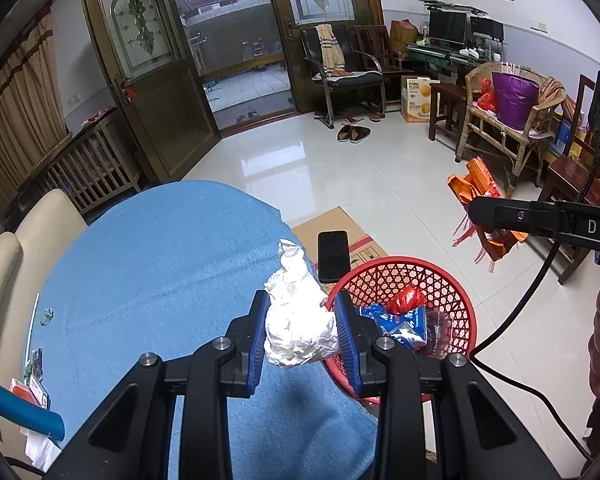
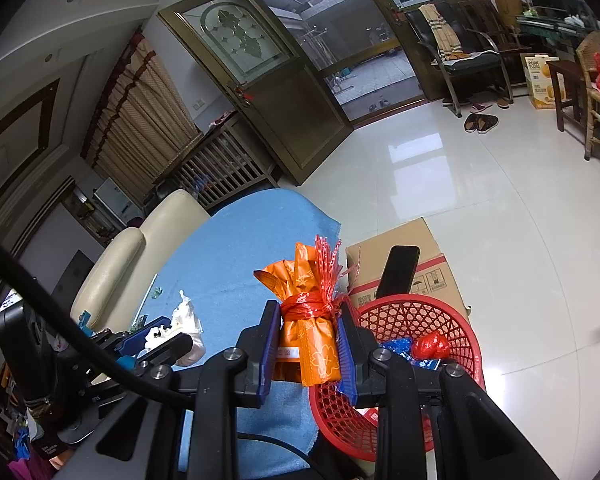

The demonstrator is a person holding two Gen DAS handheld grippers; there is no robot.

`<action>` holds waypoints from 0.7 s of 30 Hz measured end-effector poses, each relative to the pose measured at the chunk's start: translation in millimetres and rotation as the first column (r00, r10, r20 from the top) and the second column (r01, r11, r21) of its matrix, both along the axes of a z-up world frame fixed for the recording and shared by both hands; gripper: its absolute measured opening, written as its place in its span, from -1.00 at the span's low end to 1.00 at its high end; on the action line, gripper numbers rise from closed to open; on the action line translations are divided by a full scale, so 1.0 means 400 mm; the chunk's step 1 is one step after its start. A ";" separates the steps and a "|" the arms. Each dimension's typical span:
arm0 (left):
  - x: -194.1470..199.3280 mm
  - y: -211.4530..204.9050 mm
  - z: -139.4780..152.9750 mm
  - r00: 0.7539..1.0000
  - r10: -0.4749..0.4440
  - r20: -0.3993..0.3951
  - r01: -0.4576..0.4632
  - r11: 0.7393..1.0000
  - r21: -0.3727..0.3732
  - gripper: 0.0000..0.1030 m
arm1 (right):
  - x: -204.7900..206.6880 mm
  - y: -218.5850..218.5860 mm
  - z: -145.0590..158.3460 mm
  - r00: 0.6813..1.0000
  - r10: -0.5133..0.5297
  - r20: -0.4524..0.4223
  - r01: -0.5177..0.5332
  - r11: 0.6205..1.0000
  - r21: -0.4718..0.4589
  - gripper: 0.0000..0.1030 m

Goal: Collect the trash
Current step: 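Hold the orange bag and white tissue above the red wastebasket with both tools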

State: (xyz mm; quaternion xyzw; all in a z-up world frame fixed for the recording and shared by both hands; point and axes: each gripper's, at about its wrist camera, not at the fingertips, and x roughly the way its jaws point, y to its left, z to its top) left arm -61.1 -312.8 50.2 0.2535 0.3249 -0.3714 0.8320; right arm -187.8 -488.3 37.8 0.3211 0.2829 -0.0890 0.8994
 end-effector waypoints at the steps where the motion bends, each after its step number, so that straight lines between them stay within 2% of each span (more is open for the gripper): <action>1: -0.001 -0.001 -0.001 1.000 0.000 -0.001 0.000 1.000 0.001 -0.33 | 0.002 0.000 -0.001 1.000 0.000 -0.002 0.000 1.000 0.002 -0.43; 21: 0.000 -0.008 -0.024 1.000 -0.005 -0.024 0.005 1.000 0.009 -0.33 | 0.017 -0.006 -0.010 1.000 -0.006 -0.019 0.006 1.000 0.012 -0.43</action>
